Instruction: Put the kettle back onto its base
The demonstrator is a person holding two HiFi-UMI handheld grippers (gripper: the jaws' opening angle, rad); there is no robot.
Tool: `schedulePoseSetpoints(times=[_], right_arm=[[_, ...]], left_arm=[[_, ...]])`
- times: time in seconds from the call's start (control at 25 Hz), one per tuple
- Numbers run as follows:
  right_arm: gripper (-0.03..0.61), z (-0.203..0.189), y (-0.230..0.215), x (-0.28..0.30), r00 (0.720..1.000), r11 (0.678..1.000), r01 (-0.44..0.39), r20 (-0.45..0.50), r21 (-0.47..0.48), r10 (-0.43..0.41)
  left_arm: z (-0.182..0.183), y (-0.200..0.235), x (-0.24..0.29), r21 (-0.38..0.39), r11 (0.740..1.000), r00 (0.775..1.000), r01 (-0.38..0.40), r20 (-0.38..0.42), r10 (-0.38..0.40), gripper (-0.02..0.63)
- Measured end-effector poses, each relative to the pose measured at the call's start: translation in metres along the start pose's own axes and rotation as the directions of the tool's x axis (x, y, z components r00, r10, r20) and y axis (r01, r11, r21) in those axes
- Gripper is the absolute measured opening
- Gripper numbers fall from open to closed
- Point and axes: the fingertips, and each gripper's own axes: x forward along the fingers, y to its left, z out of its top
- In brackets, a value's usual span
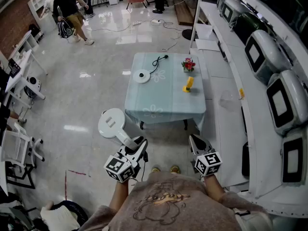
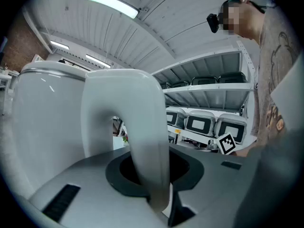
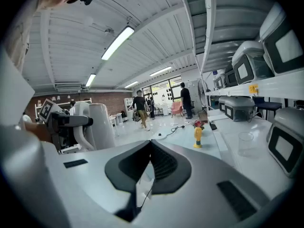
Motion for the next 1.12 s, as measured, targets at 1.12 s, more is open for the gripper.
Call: schedulePoseSetpoints(times=[1.12], right_arm=[[0.000,0.042,-0.008,0.113,0.998,1.000,0.005,0.057,-0.009,-0.004]], left_arm=[[0.036,0.101,0.050,-0.005,1.000,0.999,0.026,0.028,-0.026,0.095]])
